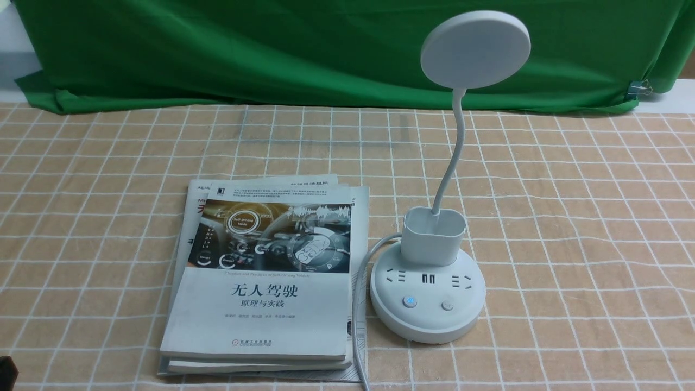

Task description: Turn off the desk lamp on the light coffee tablecloth by hand.

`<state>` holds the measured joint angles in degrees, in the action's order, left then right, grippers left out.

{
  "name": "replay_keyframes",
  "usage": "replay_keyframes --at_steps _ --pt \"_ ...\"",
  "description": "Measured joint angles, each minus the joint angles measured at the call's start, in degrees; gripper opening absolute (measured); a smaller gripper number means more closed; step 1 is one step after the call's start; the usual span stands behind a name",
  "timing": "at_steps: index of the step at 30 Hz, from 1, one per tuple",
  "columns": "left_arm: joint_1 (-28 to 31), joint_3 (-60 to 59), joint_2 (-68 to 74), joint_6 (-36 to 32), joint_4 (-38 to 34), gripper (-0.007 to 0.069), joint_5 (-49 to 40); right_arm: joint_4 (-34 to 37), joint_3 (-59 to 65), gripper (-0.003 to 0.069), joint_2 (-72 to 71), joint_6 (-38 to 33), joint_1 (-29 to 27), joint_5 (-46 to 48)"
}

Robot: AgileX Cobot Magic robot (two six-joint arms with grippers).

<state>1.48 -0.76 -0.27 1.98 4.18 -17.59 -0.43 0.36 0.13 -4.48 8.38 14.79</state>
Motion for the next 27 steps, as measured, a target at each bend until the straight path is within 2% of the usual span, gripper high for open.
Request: replay_keyframes --at_steps 27 --pt "0.0 0.0 0.0 0.0 0.0 0.0004 0.0 0.0 0.0 0.0222 0.0 0.0 0.0 0.0"
